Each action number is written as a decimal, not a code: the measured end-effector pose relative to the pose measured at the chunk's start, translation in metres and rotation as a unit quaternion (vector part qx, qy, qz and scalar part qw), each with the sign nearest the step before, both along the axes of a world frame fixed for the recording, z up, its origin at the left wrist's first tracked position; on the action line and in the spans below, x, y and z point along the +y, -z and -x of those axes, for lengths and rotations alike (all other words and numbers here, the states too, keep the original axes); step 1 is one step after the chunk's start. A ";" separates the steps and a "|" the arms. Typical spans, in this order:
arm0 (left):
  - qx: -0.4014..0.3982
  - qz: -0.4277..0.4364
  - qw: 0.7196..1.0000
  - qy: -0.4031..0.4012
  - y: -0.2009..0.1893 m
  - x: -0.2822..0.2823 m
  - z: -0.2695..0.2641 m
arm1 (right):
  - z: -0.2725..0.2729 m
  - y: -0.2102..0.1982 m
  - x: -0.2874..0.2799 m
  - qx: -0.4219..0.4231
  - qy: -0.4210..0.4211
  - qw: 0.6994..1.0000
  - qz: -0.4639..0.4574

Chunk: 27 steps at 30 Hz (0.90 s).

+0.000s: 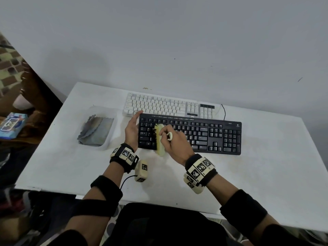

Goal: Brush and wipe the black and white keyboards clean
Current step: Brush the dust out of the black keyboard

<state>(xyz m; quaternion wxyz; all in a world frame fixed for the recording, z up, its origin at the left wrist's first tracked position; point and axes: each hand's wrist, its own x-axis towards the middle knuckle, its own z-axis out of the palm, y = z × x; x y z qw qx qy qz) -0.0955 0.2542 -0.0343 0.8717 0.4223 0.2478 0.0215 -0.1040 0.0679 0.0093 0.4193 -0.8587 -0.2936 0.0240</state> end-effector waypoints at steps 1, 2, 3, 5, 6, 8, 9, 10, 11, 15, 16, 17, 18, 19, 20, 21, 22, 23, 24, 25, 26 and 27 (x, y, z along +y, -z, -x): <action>0.001 0.001 1.000 0.001 -0.001 0.000 0.000 | -0.003 -0.003 0.000 -0.003 0.023 1.000 -0.018; 0.003 0.000 1.000 0.002 -0.001 0.000 0.000 | -0.006 -0.006 0.001 -0.007 0.048 0.998 -0.037; 0.004 0.000 1.000 0.003 -0.002 0.000 0.001 | -0.009 -0.008 0.003 -0.014 0.069 0.996 -0.051; 0.006 -0.003 1.000 0.002 -0.001 0.000 0.001 | -0.012 -0.009 0.007 -0.028 0.087 0.994 -0.051; 0.006 -0.006 1.000 0.001 -0.002 0.000 0.001 | -0.012 -0.007 0.009 -0.034 0.085 0.995 -0.040; 0.005 -0.009 1.000 0.002 -0.002 0.000 0.002 | -0.008 0.000 0.009 -0.037 0.065 0.997 -0.012; 0.006 -0.009 1.000 0.001 -0.002 -0.001 0.002 | -0.006 0.003 0.008 -0.035 0.049 0.998 0.003; 0.006 -0.009 1.000 -0.001 -0.001 -0.001 0.001 | -0.005 0.005 0.005 -0.032 0.032 0.999 0.017; 0.005 -0.009 1.000 -0.003 -0.001 0.000 0.001 | -0.005 0.006 0.003 -0.027 0.017 0.999 0.026; -0.001 -0.004 1.000 -0.003 -0.002 -0.001 0.001 | -0.010 -0.003 -0.002 -0.013 0.060 0.998 -0.019; -0.001 -0.003 1.000 -0.003 -0.002 -0.001 0.001 | -0.012 -0.006 0.000 -0.016 0.079 0.996 -0.041; 0.000 -0.002 1.000 -0.003 -0.003 -0.001 0.002 | -0.013 -0.009 0.002 -0.019 0.091 0.994 -0.056; -0.001 -0.002 1.000 -0.003 -0.003 -0.001 0.002 | -0.014 -0.011 0.006 -0.021 0.099 0.993 -0.064; -0.004 -0.001 1.000 -0.002 -0.002 0.000 0.002 | -0.015 -0.012 0.010 -0.025 0.103 0.992 -0.066; -0.007 -0.001 1.000 -0.002 -0.001 0.000 0.003 | -0.016 -0.012 0.014 -0.026 0.108 0.992 -0.066; -0.007 -0.001 1.000 -0.003 -0.002 0.000 0.003 | -0.017 -0.011 0.018 -0.024 0.109 0.992 -0.065; -0.006 -0.002 1.000 -0.003 -0.002 -0.001 0.003 | -0.016 -0.009 0.022 -0.018 0.105 0.992 -0.061; -0.005 -0.002 1.000 -0.005 -0.003 -0.001 0.003 | -0.015 -0.007 0.025 -0.014 0.091 0.994 -0.054; -0.003 -0.003 1.000 -0.006 -0.003 -0.001 0.003 | -0.012 -0.004 0.027 -0.013 0.071 0.996 -0.042; -0.003 -0.004 1.000 -0.005 -0.003 -0.001 0.003 | -0.009 0.001 0.028 -0.014 0.051 0.998 -0.028; -0.003 -0.007 1.000 -0.005 -0.003 -0.001 0.003 | -0.006 0.005 0.028 -0.014 0.033 0.999 -0.014; -0.003 -0.007 1.000 -0.006 -0.002 -0.002 0.004 | -0.003 0.008 0.026 -0.013 0.019 1.000 -0.002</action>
